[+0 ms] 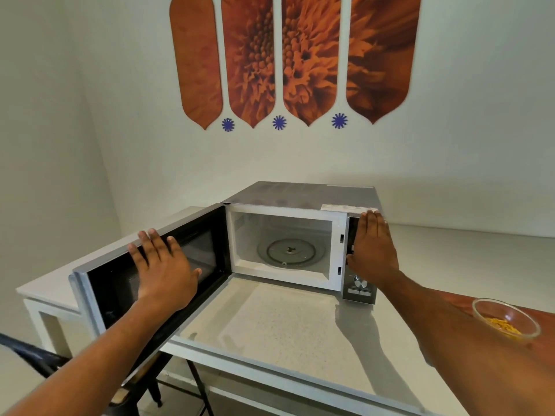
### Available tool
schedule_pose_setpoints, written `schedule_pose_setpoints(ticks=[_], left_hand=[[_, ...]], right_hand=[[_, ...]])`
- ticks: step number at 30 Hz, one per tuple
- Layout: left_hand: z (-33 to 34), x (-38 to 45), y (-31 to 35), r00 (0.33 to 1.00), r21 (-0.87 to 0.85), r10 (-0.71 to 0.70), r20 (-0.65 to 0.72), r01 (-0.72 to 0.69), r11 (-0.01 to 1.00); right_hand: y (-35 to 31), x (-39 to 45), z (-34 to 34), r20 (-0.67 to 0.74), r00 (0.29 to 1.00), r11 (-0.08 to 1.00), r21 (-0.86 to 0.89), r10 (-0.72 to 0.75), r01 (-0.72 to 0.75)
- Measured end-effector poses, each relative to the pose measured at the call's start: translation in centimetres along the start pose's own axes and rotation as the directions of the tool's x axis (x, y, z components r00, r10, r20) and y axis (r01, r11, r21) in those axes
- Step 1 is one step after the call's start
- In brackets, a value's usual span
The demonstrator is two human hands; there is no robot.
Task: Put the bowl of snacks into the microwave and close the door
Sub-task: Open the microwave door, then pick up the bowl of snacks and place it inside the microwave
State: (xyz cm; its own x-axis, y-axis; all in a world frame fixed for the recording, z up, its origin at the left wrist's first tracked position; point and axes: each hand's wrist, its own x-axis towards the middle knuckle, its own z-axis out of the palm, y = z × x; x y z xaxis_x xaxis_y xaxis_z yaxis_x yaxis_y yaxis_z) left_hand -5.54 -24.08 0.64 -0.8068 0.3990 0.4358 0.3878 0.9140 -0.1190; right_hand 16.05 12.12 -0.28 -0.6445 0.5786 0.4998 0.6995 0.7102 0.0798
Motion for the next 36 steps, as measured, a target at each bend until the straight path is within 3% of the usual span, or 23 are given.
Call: schedule_pose_setpoints(ticks=[10, 16, 28, 33, 36], left_hand=[[1.0, 1.3, 6.7, 0.999, -0.141, 0.052, -0.013, -0.053, 0.989], [-0.8, 1.0, 14.7, 0.976, -0.223, 0.171, -0.138, -0.199, 0.954], [-4.4, -2.1, 32.9, 0.851, -0.467, 0.438, -0.288, -0.524, 0.712], [-4.2, -4.2, 39.5, 0.815, -0.559, 0.492, -0.307, -0.573, 0.600], [-3.5, -5.4, 42.9, 0.818, -0.578, 0.474, -0.325, -0.569, 0.585]], right_hand=[[2.7, -1.9, 1.4, -0.084, 0.993, 0.959, 0.263, -0.088, 0.107], [6.2, -4.2, 3.0, -0.147, 0.985, 0.943, 0.306, -0.089, 0.131], [18.5, -7.7, 4.2, -0.041, 0.995, 0.972, 0.220, 0.088, -0.077], [22.0, -9.8, 5.2, 0.006, 0.980, 0.956, 0.220, 0.198, -0.194], [24.0, -10.6, 6.4, 0.047, 0.966, 0.943, 0.207, 0.254, -0.258]])
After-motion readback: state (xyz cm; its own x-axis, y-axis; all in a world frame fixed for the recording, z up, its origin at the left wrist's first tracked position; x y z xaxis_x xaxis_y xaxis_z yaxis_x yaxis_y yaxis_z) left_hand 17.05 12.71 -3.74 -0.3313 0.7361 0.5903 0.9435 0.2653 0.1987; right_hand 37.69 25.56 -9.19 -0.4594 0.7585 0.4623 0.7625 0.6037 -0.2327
